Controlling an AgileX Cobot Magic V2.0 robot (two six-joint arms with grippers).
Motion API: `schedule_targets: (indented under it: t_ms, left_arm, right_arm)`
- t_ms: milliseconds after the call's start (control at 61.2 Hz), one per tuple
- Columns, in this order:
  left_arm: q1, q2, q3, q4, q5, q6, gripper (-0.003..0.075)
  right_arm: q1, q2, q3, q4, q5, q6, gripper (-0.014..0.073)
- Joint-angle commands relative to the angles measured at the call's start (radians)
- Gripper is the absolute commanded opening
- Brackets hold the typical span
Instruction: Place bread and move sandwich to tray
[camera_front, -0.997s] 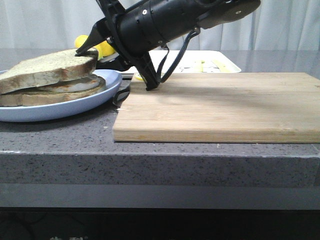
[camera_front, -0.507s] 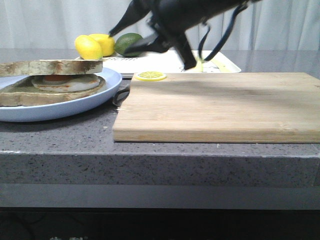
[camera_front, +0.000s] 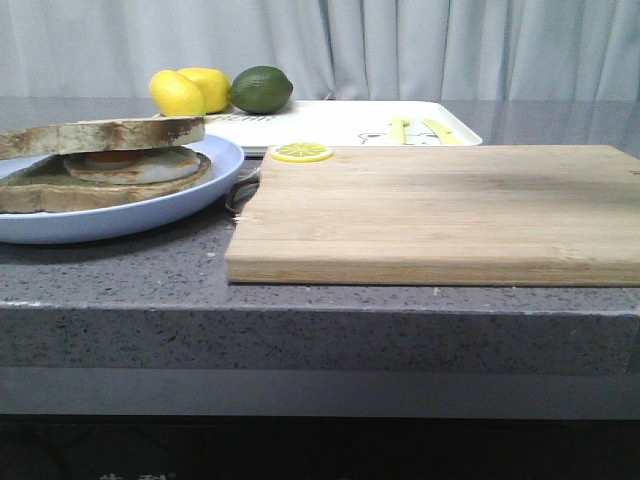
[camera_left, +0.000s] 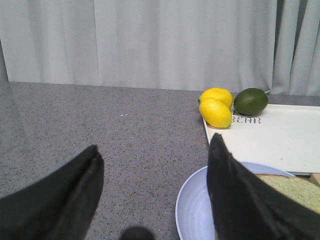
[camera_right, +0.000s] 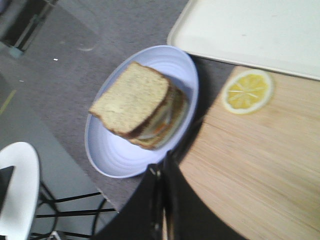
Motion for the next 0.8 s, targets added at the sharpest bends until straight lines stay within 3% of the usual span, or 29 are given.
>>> schedule_targets:
  t_ms: [0, 163, 245, 572, 784]
  left_arm:
    - [0.001, 0.006, -0.030, -0.001, -0.076, -0.003, 0.0438]
    - [0.001, 0.006, -0.030, -0.001, -0.076, -0.003, 0.0438]
    - [0.001, 0.006, -0.030, -0.001, -0.076, -0.003, 0.0438]
    - [0.001, 0.006, -0.030, -0.001, -0.076, -0.003, 0.0438]
    - [0.001, 0.006, -0.030, -0.009, -0.076, -0.003, 0.0438]
  right_arm:
    - [-0.047, -0.105, -0.025, -0.184, -0.004, 0.106, -0.0060]
    - [-0.067, -0.229, -0.013, -0.756, -0.037, 0.463, -0.0060]
    - [-0.067, -0.289, 0.025, -0.896, -0.071, 0.558, -0.0060]
    - [-0.066, -0.670, 0.469, -0.895, -0.458, 0.576, -0.0060]
    - [-0.066, -0.912, 0.723, -0.891, -0.552, 0.576, -0.0060]
